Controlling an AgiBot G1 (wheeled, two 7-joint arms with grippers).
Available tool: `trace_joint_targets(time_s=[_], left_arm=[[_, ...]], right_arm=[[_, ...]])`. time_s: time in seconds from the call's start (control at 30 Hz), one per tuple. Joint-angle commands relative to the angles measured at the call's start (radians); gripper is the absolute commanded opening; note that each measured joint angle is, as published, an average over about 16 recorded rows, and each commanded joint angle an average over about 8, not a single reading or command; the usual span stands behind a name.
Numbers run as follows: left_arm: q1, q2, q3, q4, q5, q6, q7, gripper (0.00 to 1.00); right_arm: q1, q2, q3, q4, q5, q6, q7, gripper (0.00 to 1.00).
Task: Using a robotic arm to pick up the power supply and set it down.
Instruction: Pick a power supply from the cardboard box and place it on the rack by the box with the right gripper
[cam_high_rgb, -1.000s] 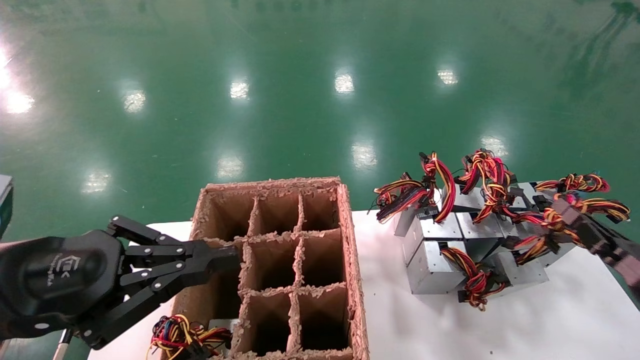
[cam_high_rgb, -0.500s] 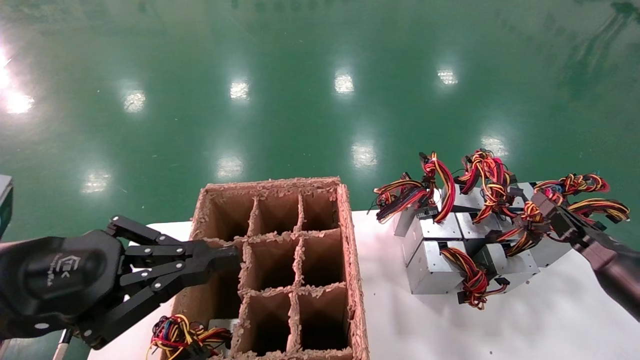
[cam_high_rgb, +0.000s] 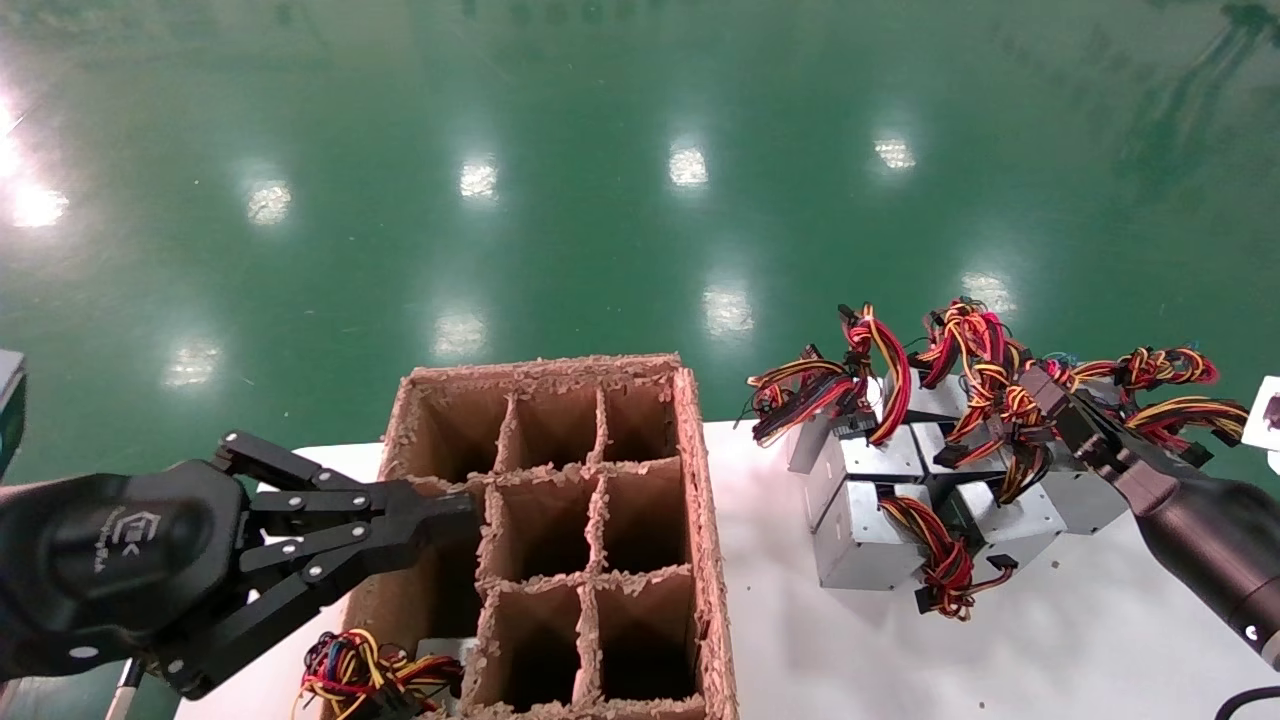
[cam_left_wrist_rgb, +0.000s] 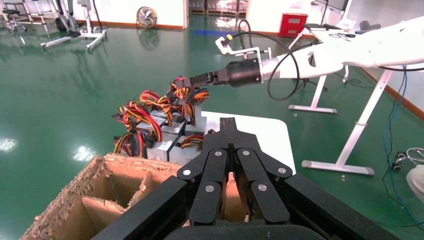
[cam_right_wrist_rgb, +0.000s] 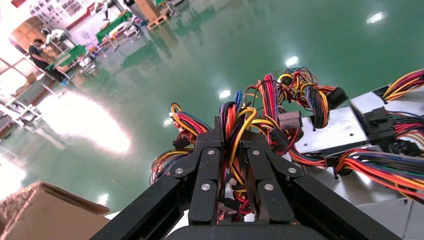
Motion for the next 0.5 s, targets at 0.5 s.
trace_joint_targets(time_s=[0.5], left_arm=[[0.0, 0.0, 0.0, 0.0, 0.0, 0.0, 0.0, 0.0]], right_arm=[[-0.001, -0.026, -0.002, 0.002, 0.015, 0.024, 0.014, 0.25]])
